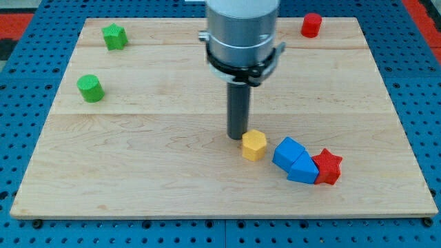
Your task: Move the green circle to the top right of the yellow hexagon
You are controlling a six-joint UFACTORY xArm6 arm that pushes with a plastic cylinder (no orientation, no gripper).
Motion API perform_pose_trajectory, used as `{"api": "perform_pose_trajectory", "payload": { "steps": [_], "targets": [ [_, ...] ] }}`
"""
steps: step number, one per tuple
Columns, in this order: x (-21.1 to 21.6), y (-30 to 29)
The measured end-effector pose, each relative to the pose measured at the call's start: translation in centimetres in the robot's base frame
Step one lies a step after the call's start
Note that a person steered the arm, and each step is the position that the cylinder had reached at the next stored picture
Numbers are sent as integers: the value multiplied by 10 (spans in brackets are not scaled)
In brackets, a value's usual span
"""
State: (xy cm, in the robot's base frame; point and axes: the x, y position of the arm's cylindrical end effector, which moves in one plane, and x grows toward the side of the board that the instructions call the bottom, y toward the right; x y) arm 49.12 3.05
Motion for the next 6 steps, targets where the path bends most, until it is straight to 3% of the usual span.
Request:
{"api": "perform_pose_trajectory", "payload": {
  "steps": [1,3,6],
  "targets": [
    [-5,-20],
    [-106,-29],
    [-127,-137]
  ]
}}
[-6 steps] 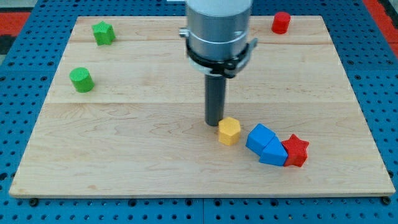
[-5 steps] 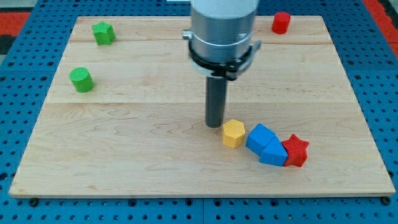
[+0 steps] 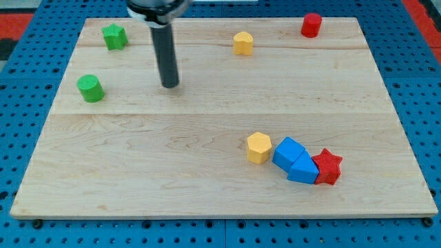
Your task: Move the green circle to the top right of the yellow hexagon
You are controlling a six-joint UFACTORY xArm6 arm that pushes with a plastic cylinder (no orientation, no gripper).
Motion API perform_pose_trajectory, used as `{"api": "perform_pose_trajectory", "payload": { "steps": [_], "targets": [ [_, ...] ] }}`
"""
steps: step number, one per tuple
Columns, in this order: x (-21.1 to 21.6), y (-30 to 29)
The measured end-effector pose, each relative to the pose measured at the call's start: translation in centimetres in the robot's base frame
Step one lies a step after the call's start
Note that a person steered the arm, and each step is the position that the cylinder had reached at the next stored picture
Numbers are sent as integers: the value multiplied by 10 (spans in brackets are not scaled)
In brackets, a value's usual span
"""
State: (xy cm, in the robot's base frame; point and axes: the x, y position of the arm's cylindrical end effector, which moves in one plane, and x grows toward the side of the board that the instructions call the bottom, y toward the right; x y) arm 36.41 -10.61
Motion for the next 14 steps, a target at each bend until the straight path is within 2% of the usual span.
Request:
{"api": "perform_pose_trajectory", "payload": {
  "steps": [1,2,3,4,6,9,10,12,14],
  "targets": [
    [-22,-40],
    [-20,-122],
    [-6,-173],
    [26,-155],
    [28,-40],
    [89,8],
    [93,56],
    [122,115],
    [126,160]
  ]
}}
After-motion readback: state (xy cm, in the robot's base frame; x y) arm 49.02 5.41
